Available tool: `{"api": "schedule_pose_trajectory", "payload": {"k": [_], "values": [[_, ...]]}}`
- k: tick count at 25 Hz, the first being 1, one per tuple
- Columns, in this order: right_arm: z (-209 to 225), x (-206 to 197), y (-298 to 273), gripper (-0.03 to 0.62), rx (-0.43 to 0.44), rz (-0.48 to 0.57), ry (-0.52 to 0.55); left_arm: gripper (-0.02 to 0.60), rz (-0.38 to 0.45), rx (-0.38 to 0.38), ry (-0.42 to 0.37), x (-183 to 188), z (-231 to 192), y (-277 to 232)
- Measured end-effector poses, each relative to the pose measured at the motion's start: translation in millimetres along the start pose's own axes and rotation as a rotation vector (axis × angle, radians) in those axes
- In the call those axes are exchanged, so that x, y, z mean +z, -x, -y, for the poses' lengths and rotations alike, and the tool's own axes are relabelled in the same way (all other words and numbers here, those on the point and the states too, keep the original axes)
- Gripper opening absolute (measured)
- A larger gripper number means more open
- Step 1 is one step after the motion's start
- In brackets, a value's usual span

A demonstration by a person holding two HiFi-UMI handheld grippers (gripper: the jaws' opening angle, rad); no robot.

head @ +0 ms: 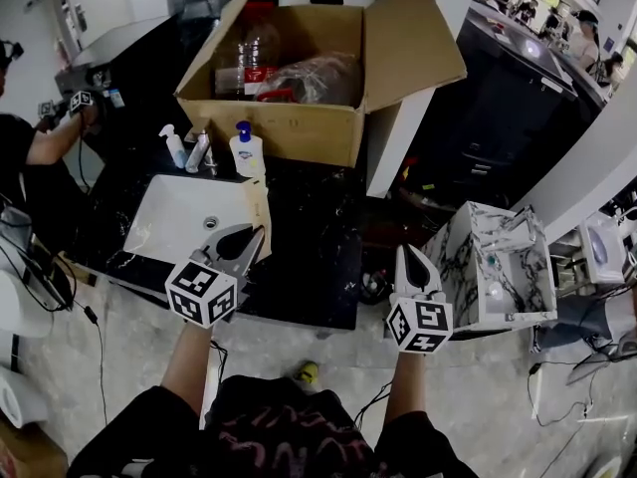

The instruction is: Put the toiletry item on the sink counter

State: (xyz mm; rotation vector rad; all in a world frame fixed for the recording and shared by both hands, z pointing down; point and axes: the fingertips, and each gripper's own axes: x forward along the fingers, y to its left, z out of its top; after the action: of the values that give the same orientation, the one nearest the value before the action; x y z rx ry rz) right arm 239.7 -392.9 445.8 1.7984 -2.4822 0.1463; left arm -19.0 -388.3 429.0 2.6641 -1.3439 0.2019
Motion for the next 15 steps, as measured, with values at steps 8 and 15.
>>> {"api": "schedule_pose_trajectory", "payload": {"k": [8, 15], "values": [[9, -1, -29, 0.012, 0.049, -0.004, -0.012, 0.008, -0.011, 0.025, 0.009, 3, -3, -23], [1, 4, -44, 0.012, 0.053, 0.005, -0.020, 0.008, -0.021, 0.023, 0.017, 4, -14, -23]]}}
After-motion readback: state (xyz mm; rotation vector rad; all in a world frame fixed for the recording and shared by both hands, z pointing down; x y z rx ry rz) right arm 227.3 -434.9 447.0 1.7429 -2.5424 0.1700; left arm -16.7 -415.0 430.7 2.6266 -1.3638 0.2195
